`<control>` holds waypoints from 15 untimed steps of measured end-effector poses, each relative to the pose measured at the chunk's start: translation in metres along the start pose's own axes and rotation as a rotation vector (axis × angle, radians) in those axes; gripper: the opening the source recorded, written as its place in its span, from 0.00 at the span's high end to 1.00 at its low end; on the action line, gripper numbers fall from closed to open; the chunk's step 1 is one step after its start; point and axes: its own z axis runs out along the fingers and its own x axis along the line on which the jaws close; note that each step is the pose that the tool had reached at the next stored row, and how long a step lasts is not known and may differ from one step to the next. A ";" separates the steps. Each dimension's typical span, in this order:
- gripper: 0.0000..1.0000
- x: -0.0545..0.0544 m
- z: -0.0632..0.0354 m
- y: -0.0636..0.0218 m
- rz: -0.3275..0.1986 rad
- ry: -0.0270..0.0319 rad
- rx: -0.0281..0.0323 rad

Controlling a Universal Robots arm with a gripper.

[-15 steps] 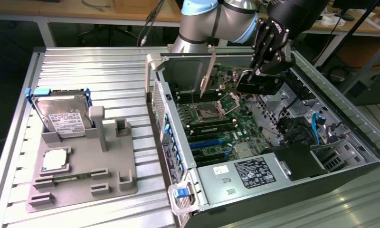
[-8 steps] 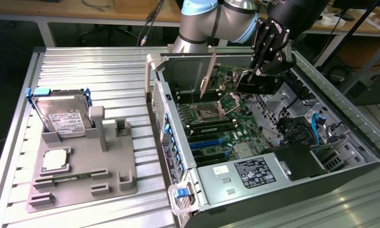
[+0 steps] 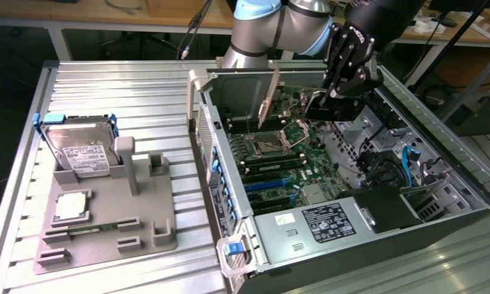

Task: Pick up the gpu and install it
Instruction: 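Insert the gpu into the slot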

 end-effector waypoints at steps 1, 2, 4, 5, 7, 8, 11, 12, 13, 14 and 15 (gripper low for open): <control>0.73 0.000 0.0000 0.0000 -0.002 0.0001 -0.0001; 0.73 0.000 0.0000 0.0000 -0.004 0.0002 -0.0002; 0.73 0.000 0.0000 0.0000 -0.009 0.0005 -0.0004; 0.73 0.000 0.0000 0.0000 -0.013 0.0006 -0.0006; 0.73 0.000 0.0000 0.0000 -0.019 0.0008 -0.0009; 0.73 0.000 0.0000 0.0000 -0.021 0.0010 -0.0010; 0.73 0.000 0.0000 0.0000 -0.030 0.0014 -0.0014; 0.73 0.000 0.0000 0.0000 -0.034 0.0015 -0.0016; 0.73 0.000 0.0000 0.0000 -0.036 0.0017 -0.0018; 0.73 0.000 0.0000 0.0000 -0.039 0.0019 -0.0019; 0.73 0.000 0.0001 0.0000 -0.042 0.0019 -0.0021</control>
